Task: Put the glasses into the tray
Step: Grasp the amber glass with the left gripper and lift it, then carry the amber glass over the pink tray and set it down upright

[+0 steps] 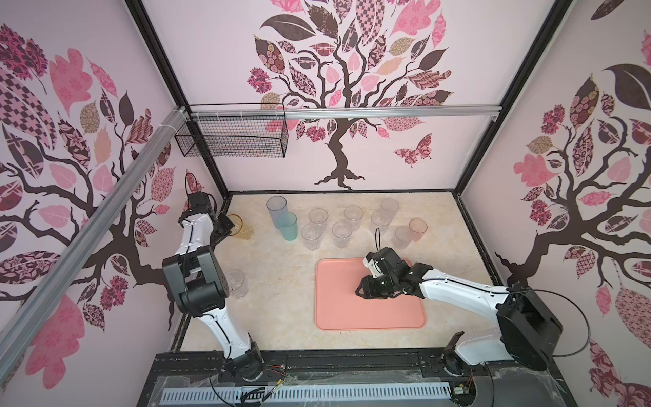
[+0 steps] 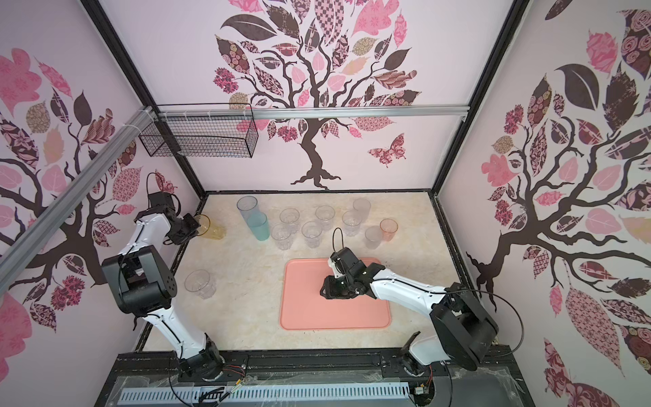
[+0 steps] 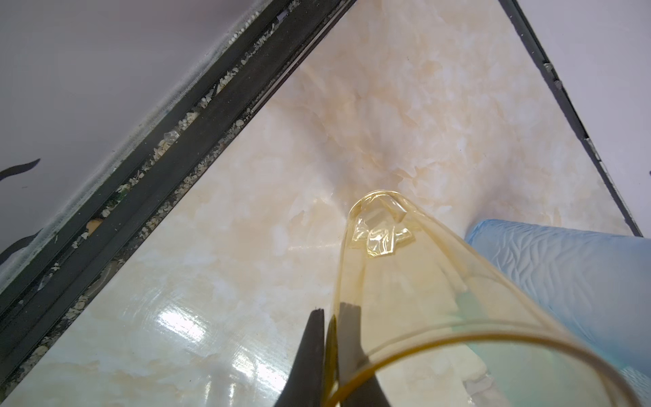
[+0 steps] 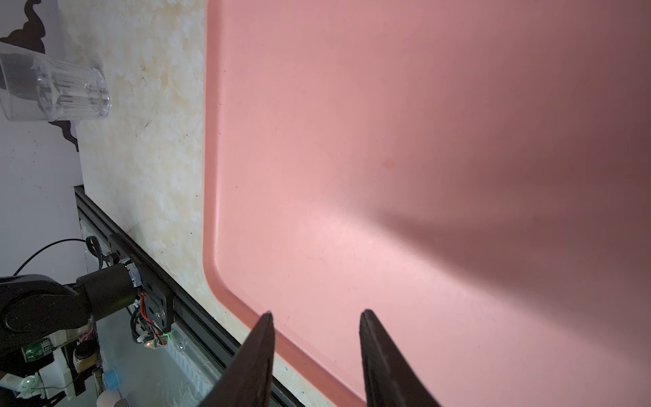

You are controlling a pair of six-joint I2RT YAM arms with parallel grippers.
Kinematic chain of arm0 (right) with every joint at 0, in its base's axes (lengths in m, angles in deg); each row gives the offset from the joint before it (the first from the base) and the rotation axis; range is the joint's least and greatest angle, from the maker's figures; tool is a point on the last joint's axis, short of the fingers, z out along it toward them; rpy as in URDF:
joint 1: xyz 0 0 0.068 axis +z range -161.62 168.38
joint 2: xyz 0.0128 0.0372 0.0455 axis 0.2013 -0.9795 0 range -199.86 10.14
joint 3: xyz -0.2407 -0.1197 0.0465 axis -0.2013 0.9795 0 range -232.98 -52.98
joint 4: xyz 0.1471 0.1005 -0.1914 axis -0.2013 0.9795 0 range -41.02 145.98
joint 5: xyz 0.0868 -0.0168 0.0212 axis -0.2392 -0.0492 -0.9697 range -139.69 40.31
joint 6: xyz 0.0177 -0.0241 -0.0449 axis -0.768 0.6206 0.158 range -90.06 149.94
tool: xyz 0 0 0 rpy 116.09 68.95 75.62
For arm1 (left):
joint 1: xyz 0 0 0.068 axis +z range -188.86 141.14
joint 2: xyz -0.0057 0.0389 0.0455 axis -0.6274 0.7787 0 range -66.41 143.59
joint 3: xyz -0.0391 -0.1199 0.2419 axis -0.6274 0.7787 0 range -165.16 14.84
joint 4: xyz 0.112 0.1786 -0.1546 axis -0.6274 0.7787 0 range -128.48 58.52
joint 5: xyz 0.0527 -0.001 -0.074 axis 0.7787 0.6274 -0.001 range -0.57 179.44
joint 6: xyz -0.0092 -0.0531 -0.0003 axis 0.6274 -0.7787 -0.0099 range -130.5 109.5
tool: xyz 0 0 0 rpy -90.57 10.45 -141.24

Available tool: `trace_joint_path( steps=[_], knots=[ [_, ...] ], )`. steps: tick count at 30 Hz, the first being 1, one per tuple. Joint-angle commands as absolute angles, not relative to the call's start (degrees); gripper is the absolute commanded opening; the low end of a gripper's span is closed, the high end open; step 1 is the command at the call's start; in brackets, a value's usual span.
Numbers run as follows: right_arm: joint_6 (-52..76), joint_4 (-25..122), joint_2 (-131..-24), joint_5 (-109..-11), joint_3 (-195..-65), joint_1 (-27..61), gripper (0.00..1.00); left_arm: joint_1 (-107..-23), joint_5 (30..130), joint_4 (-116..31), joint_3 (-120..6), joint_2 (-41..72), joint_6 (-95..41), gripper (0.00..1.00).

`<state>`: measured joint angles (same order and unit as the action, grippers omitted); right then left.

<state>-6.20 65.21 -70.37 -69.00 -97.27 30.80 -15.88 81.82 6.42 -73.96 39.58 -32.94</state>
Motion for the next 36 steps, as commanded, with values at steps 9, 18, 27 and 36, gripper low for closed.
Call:
trace_joint_path(
  steps=[9, 18, 27, 36],
  knots=[
    [-4.18, 69.4, -69.32, -65.2, -99.73, 29.99, 0.42, -21.71, 90.71, 10.99, -69.75, 13.69, -32.78, 0.0],
    [-3.27, 70.97, -68.52, -63.95, -101.67, 26.28, 0.4, -39.09, 91.13, 20.17, -68.66, 2.56, -32.47, 0.0],
    [-3.72, 72.08, -65.82, -62.41, -101.36, 22.85, 0.4, -64.79, 90.52, 26.67, -66.4, 10.18, -31.5, 0.0],
    [-5.92, 70.94, -65.6, -64.35, -98.56, 22.75, 0.39, -69.53, 87.91, 28.65, -65.56, 20.95, -25.7, 0.0]
  ],
)
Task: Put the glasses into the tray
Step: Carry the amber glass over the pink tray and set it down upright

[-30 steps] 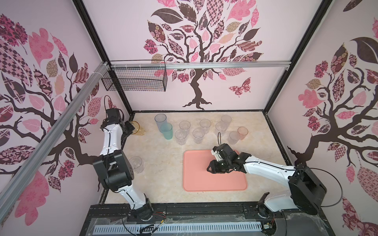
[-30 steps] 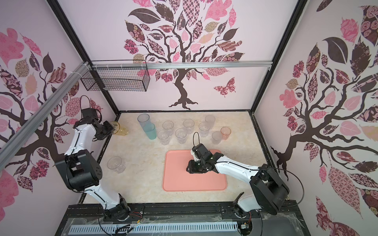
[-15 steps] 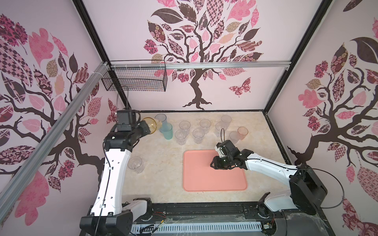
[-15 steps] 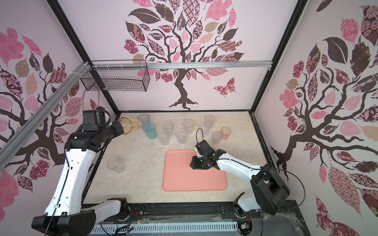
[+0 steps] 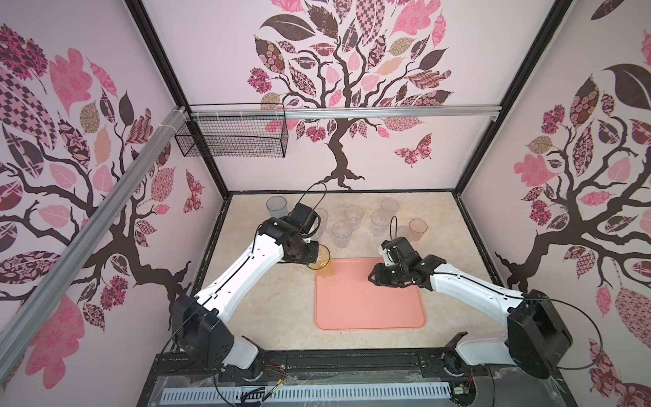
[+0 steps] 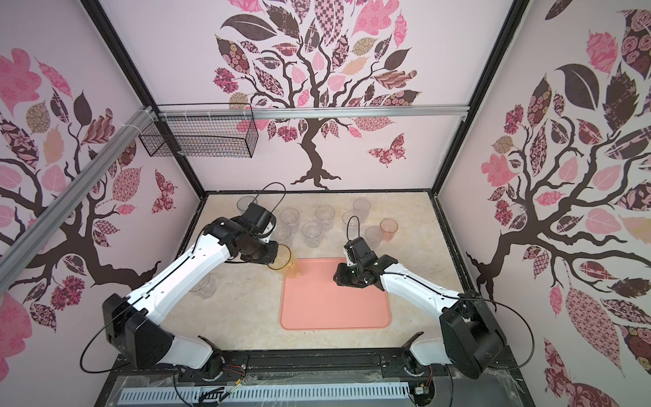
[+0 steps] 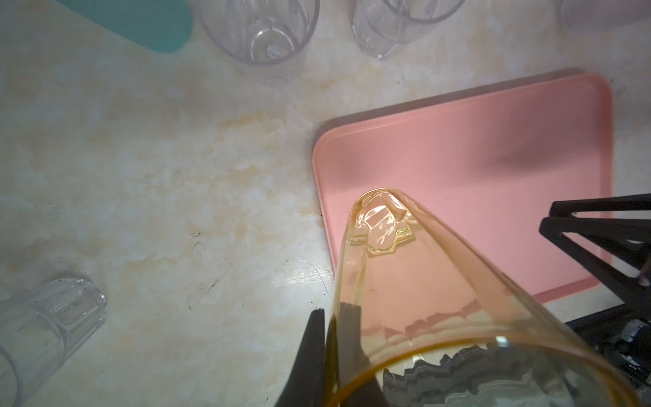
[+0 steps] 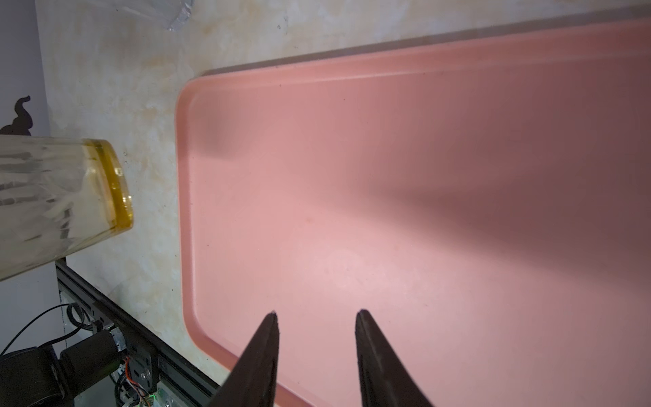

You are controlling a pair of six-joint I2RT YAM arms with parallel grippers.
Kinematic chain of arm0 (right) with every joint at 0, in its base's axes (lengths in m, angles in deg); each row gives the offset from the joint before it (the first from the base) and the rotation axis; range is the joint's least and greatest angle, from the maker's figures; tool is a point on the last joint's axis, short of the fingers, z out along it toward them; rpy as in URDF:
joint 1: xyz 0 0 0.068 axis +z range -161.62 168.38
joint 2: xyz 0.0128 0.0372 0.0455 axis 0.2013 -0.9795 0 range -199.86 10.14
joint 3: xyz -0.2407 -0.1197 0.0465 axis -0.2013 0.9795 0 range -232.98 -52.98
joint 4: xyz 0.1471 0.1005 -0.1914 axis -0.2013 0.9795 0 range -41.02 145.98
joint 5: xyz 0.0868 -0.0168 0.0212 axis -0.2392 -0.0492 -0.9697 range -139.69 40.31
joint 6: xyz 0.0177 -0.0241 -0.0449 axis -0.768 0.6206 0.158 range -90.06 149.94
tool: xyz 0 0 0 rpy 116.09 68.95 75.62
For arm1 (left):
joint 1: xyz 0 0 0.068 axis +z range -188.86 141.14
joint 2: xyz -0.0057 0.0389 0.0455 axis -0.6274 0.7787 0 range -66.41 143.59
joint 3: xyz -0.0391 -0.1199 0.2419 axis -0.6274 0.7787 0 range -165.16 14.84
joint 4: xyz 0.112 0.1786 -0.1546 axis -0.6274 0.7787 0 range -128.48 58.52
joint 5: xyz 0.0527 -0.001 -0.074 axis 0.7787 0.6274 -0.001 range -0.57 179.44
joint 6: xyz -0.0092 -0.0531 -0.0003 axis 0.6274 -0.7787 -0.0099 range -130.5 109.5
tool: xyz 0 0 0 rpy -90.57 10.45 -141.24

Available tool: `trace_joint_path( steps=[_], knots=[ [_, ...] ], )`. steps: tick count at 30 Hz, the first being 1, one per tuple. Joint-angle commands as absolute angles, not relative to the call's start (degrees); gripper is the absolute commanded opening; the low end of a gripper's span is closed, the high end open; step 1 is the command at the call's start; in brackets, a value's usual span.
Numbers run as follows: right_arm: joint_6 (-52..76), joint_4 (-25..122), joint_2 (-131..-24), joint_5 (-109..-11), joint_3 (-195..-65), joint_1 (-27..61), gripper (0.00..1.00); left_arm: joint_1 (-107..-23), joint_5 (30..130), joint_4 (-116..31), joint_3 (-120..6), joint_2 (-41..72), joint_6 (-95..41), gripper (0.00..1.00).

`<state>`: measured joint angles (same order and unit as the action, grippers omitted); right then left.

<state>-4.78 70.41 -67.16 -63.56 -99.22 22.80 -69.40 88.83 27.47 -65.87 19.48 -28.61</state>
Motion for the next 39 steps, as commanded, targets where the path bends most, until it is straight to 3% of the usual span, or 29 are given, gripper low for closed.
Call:
trace_joint_path(
  steps=[1, 17, 39],
  knots=[
    [-6.32, 70.44, -65.4, -64.79, -98.06, 22.68, 0.39, -69.48, 88.06, 28.74, -65.79, 21.89, -25.34, 0.0],
    [-7.34, 69.12, -65.86, -65.86, -95.67, 22.75, 0.38, -69.45, 91.58, 29.72, -73.93, 34.64, -22.64, 0.0],
    [-6.73, 68.83, -67.21, -66.66, -95.89, 22.77, 0.38, -69.5, 95.44, 28.96, -82.02, 43.17, -21.96, 0.0]
  ],
)
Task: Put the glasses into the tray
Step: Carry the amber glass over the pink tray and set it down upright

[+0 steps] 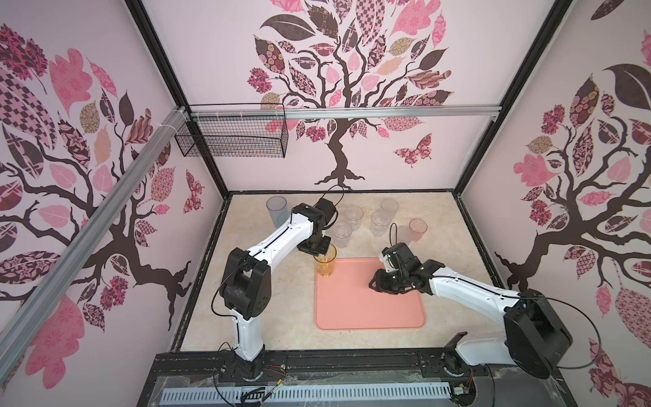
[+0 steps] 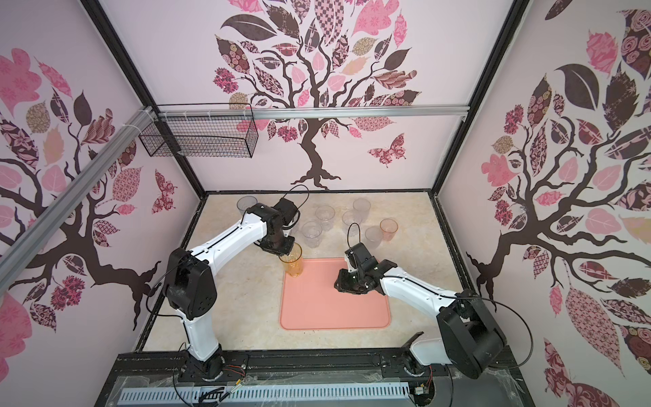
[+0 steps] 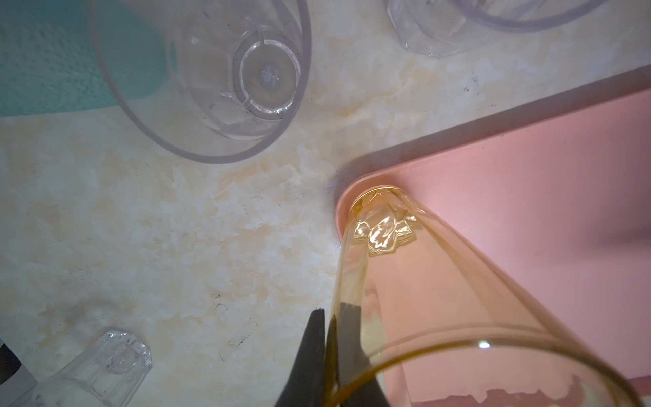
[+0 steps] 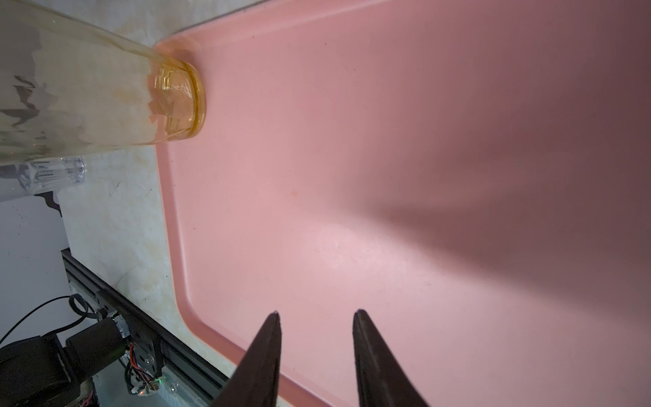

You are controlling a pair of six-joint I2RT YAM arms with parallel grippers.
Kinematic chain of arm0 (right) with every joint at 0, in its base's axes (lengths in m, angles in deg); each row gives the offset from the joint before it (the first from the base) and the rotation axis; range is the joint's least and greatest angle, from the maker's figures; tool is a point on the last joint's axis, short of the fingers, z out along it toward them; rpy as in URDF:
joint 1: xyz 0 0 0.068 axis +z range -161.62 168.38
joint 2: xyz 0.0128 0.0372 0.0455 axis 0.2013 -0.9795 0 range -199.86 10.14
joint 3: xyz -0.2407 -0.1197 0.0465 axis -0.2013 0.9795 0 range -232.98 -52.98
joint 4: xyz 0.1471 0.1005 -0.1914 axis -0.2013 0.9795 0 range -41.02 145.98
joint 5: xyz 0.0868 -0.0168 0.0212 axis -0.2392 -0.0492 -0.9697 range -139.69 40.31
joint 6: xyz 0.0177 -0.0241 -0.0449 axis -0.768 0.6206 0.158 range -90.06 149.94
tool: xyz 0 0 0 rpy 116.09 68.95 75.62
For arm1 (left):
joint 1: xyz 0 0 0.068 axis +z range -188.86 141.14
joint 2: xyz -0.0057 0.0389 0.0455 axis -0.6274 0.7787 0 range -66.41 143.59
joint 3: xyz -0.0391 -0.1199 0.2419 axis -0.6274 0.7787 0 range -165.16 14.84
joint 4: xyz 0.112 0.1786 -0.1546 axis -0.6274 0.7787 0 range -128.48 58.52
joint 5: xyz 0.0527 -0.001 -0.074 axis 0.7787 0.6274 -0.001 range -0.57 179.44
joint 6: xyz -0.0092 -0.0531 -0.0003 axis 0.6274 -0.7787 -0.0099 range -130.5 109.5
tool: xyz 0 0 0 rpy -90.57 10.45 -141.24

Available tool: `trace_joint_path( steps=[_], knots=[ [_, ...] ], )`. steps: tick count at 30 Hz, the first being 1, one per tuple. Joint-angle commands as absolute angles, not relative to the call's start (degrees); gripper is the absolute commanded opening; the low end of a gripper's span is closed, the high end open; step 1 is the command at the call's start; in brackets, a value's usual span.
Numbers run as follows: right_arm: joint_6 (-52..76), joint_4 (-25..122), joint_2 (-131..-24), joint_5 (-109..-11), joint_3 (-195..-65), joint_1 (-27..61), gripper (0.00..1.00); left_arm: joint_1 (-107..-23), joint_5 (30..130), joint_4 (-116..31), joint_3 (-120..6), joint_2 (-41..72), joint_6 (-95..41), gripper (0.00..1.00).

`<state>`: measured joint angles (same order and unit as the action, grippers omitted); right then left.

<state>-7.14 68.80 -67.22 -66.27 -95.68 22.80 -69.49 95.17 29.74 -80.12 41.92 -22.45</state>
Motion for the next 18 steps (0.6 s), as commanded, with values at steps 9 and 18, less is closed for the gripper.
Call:
trace_joint_path(
  steps=[9, 18],
  knots=[
    [-7.4, 66.97, -67.2, -67.01, -93.99, 22.75, 0.38, -69.52, 95.86, 28.58, -81.21, 41.46, -22.03, 0.12],
    [-7.41, 66.39, -67.72, -67.27, -93.68, 22.75, 0.37, -69.51, 96.56, 28.54, -81.05, 39.34, -22.68, 0.32]
  ],
)
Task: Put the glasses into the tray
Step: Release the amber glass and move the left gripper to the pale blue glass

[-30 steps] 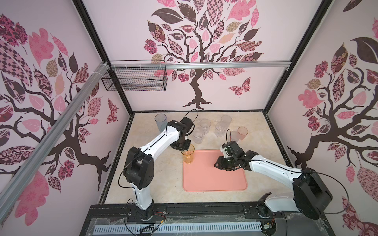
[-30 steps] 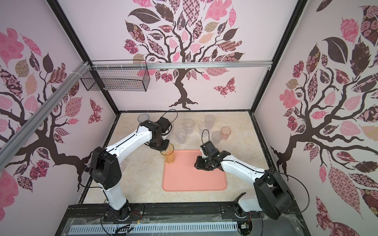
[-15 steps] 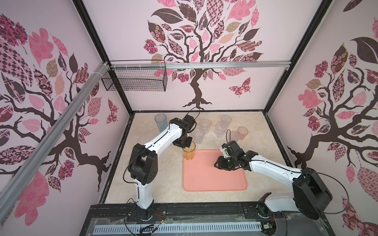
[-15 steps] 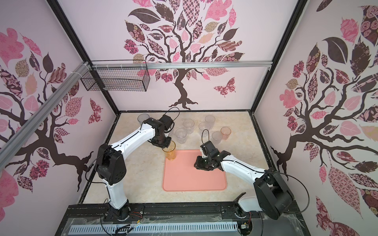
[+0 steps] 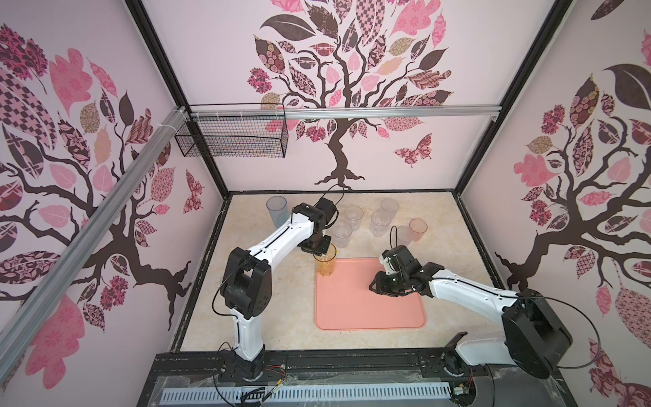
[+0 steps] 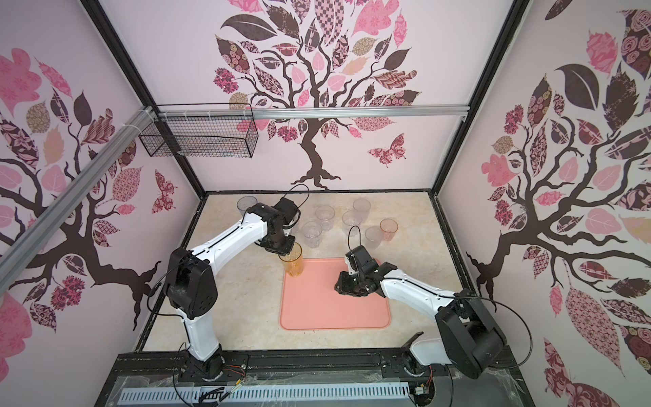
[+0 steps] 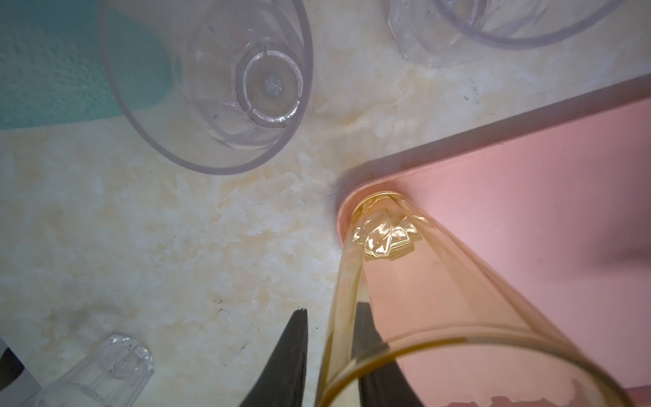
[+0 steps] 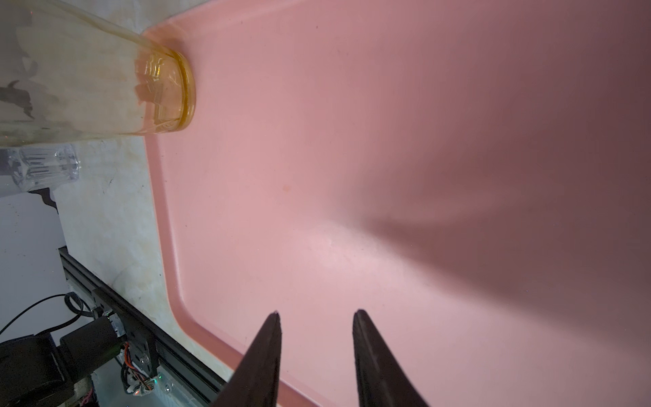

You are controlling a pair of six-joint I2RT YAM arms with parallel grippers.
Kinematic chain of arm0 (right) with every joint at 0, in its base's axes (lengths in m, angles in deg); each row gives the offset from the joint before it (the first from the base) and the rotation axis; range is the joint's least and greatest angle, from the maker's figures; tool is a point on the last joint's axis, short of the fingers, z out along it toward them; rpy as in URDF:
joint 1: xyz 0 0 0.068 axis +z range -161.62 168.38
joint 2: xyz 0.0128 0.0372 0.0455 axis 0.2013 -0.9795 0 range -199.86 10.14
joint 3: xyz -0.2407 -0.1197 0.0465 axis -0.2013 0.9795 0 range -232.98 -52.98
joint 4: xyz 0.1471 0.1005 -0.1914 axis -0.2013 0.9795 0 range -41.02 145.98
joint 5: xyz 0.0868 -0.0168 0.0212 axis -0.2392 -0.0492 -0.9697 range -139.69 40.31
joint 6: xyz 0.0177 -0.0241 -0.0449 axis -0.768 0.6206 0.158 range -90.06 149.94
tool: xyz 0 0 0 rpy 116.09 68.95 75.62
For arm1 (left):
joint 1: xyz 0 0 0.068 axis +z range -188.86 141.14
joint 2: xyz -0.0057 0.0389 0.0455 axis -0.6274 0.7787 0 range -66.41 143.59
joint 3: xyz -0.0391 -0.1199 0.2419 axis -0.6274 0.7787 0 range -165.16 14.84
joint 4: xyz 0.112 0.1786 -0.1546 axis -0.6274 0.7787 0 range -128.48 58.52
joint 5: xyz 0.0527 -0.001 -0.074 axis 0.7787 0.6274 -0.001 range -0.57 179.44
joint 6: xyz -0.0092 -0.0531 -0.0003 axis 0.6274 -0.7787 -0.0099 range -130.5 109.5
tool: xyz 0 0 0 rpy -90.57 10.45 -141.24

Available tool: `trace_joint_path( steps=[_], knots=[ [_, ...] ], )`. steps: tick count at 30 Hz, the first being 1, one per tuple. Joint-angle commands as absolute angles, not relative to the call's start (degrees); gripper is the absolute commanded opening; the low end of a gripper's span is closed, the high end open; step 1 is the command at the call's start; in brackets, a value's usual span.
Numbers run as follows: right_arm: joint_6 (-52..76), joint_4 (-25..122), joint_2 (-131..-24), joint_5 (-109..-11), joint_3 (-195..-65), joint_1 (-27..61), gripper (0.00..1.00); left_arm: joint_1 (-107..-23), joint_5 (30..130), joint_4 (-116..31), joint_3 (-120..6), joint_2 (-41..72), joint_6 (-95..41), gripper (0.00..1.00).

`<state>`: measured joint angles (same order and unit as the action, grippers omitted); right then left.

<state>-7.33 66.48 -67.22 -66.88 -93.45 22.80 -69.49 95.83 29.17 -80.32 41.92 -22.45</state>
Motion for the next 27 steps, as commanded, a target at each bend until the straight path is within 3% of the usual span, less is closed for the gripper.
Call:
trace_joint_path(
  steps=[1, 12, 17, 22, 27],
  knots=[
    [-7.4, 66.26, -67.72, -67.32, -93.6, 22.77, 0.37, -69.5, 96.6, 28.56, -81.16, 38.9, -22.78, 0.33],
    [-7.02, 65.27, -67.73, -66.6, -93.59, 22.75, 0.39, -69.44, 97.79, 28.99, -81.27, 26.43, -25.31, 0.42],
    [-5.7, 65.8, -68.31, -65.03, -94.51, 22.82, 0.58, -67.54, 100.85, 20.87, -74.63, 17.12, -25.52, 0.52],
    [-3.52, 67.74, -68.8, -62.52, -96.08, 22.81, 0.82, -59.04, 100.96, 12.91, -66.98, 10.57, -24.49, 0.66],
    [-2.21, 68.98, -69.5, -59.91, -98.06, 22.83, 0.88, -47.08, 98.51, 5.85, -62.65, 8.9, -25.33, 0.83]
  ],
)
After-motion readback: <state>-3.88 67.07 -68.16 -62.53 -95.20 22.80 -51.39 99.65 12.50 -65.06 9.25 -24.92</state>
